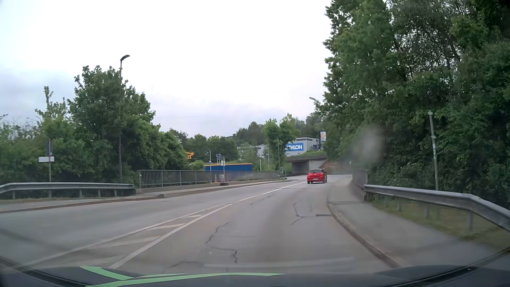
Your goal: Follow the waypoints while adhering to traffic rules and regulations
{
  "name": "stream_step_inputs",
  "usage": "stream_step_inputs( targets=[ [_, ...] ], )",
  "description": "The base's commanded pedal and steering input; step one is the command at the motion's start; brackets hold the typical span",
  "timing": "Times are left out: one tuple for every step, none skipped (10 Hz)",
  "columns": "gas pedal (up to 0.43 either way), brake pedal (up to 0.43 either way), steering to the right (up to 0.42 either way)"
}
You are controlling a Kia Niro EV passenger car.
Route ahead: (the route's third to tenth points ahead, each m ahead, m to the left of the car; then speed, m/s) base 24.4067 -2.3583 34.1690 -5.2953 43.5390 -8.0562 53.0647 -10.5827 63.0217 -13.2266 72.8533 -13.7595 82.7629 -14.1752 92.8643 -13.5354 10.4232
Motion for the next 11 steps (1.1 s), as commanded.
stream_step_inputs(
  targets=[
    [0.130,0.000,0.041],
    [0.130,0.000,0.043],
    [0.130,0.000,0.046],
    [0.130,0.000,0.049],
    [0.130,0.000,0.051],
    [0.130,0.000,0.052],
    [0.118,0.000,0.053],
    [0.118,0.000,0.054],
    [0.118,0.000,0.055],
    [0.118,0.000,0.057],
    [0.118,0.000,0.058]
  ],
)
